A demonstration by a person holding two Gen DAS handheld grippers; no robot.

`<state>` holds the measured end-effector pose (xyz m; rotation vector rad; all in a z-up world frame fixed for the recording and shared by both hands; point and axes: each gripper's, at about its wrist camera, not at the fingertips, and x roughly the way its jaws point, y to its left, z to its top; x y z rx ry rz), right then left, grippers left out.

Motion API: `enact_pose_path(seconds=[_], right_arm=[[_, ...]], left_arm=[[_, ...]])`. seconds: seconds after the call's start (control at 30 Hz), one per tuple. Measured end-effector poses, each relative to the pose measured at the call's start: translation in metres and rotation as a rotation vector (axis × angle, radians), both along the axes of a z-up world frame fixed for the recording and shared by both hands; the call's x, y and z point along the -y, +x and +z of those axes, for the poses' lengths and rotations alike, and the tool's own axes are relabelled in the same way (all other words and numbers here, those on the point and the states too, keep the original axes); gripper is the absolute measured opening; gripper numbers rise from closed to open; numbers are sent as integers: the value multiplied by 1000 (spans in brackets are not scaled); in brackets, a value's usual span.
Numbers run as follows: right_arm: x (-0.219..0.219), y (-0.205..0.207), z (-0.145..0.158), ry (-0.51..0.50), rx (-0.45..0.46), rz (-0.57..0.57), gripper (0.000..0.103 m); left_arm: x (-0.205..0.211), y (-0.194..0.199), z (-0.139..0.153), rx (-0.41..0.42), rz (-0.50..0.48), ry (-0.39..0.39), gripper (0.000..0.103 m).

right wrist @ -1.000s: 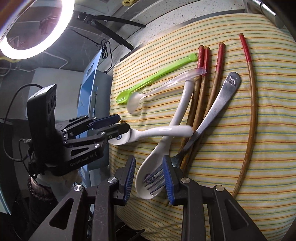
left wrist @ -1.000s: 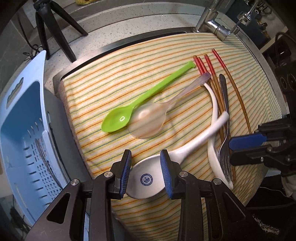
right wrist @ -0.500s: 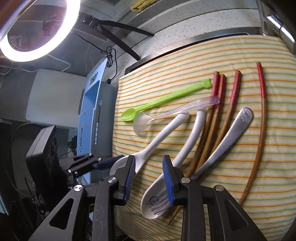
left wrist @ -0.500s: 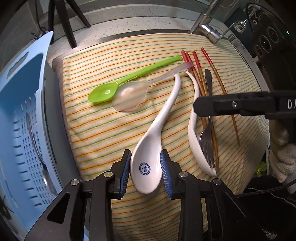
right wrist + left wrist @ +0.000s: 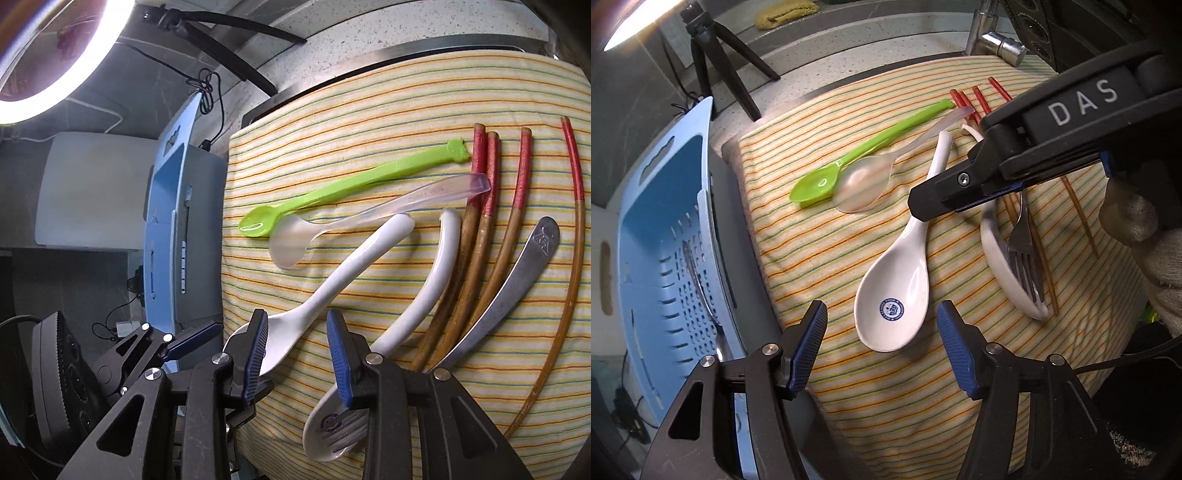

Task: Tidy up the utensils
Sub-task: 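Close the left gripper on the white ceramic spoon's bowl and lift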

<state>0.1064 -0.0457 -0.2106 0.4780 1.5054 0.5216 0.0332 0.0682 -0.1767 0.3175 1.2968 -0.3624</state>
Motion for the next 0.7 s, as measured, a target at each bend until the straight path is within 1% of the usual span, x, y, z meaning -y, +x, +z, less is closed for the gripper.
enact_pose_path(seconds=[0.2, 0.27, 0.3, 0.37, 0.57, 0.63, 0.7], right_arm=[[2, 6, -7, -11, -20, -29, 31], [2, 8, -10, -14, -25, -34, 31], [1, 9, -11, -12, -29, -39, 31], [2, 10, -13, -11, -31, -45, 31], [0, 8, -11, -30, -16, -48, 29], [-2, 8, -10, -40, -10, -48, 26], [-4, 9, -11, -45, -9, -49, 21]], left_arm=[[12, 5, -9, 2, -26, 27, 60], [12, 8, -12, -1, -26, 21, 54], [14, 8, -12, -3, -24, 18, 52], [14, 9, -13, -6, -25, 13, 42], [17, 11, -14, -5, -28, 4, 42], [16, 13, -13, -4, -18, -8, 41], [14, 14, -13, -5, -11, -23, 41]])
